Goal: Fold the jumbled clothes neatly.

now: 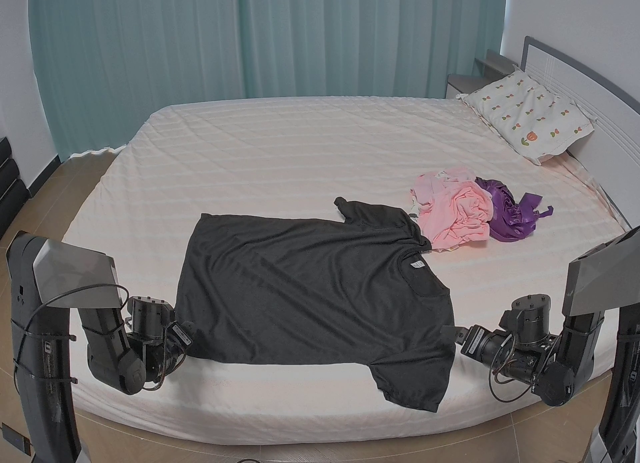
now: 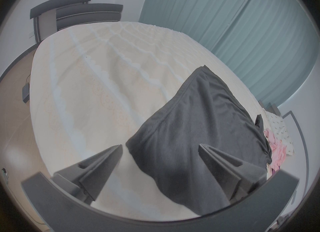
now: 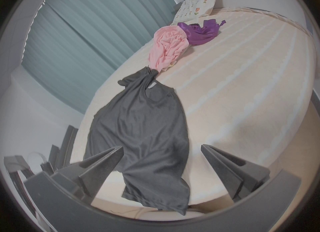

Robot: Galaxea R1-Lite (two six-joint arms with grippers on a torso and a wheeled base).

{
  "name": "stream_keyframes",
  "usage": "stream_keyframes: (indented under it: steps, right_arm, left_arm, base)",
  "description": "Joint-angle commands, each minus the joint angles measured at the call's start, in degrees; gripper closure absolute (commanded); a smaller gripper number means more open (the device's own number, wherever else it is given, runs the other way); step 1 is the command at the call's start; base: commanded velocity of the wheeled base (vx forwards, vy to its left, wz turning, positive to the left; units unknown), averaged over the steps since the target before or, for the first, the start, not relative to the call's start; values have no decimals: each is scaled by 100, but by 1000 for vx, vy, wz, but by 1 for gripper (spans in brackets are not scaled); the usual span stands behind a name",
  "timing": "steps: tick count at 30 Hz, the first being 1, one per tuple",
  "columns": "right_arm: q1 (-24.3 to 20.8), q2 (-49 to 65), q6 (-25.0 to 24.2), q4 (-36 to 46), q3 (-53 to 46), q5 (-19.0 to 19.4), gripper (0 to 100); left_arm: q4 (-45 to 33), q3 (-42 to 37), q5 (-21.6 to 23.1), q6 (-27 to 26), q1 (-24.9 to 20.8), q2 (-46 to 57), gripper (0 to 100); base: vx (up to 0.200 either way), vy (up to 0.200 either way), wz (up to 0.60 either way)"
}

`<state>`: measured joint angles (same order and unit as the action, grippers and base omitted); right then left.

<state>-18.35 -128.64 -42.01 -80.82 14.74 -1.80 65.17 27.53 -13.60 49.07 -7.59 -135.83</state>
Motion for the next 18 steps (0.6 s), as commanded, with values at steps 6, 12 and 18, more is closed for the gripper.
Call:
stream_keyframes:
  steps: [6,12,18]
  right_arm:
    - [-2,-294,720,-12,-516,383,0]
    - [-29,-452,1591,-12,-656,743,0]
    - [-345,-874,1801,-4,-279,787,0]
  left_arm:
    - [-13,-37,-178,59,171,-23,100]
    - [-4,-538,-230,85,338,469,100]
    - [-13,-775,-195,85,399,557,100]
  base:
    - [0,0,0]
    - [0,0,0]
    - [0,0,0]
